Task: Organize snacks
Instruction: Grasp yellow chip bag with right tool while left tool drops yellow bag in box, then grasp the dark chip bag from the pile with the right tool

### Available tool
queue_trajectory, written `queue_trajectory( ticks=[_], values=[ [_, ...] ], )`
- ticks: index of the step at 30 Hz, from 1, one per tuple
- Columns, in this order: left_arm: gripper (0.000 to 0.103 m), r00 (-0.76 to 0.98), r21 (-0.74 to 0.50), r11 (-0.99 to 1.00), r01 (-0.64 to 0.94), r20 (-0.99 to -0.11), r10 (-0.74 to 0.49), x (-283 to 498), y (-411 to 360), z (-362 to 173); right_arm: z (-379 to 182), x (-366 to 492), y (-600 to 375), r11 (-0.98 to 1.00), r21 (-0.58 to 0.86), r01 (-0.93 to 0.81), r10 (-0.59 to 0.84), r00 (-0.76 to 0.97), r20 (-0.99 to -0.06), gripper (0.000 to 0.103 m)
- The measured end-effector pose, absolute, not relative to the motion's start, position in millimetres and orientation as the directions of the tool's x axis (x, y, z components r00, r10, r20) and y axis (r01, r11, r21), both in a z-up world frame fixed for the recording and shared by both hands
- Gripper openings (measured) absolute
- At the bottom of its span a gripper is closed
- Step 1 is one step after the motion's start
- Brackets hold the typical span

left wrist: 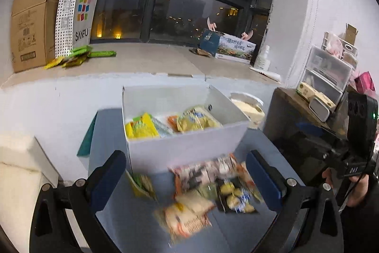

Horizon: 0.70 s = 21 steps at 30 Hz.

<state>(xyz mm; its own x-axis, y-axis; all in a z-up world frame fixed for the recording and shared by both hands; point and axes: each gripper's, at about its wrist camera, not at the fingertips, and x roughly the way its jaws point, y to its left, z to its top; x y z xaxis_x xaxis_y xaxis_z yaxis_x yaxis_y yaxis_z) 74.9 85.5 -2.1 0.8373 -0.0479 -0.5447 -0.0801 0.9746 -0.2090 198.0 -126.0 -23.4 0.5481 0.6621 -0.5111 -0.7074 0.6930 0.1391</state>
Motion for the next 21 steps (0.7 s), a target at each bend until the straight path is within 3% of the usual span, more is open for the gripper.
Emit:
queue_trajectory(
  ticks=[5, 11, 21],
  values=[
    [0.103, 0.824, -0.238, 0.968, -0.078, -0.563, -0.072, 42.7, 66.7, -28.0, -53.4, 149.4, -148.7, 0.690, 0.159, -0.706, 0.671, 0.541, -0.508, 0.103],
    [0.103, 0.788, -0.242, 0.968, -0.061, -0.607, -0.102, 21.0, 43.0, -57.2, -95.8, 113.4, -156.2, 0.676, 0.138, -0.724, 0.637, 0.480, -0.603, 0.103],
    [0.103, 0.764, -0.231, 0.972, -0.039, -0.634, -0.120, 15.0, 31.1, -70.7, -115.5, 127.5, -133.6, 0.659, 0.087, -0.747, 0.602, 0.455, -0.656, 0.103]
  ],
)
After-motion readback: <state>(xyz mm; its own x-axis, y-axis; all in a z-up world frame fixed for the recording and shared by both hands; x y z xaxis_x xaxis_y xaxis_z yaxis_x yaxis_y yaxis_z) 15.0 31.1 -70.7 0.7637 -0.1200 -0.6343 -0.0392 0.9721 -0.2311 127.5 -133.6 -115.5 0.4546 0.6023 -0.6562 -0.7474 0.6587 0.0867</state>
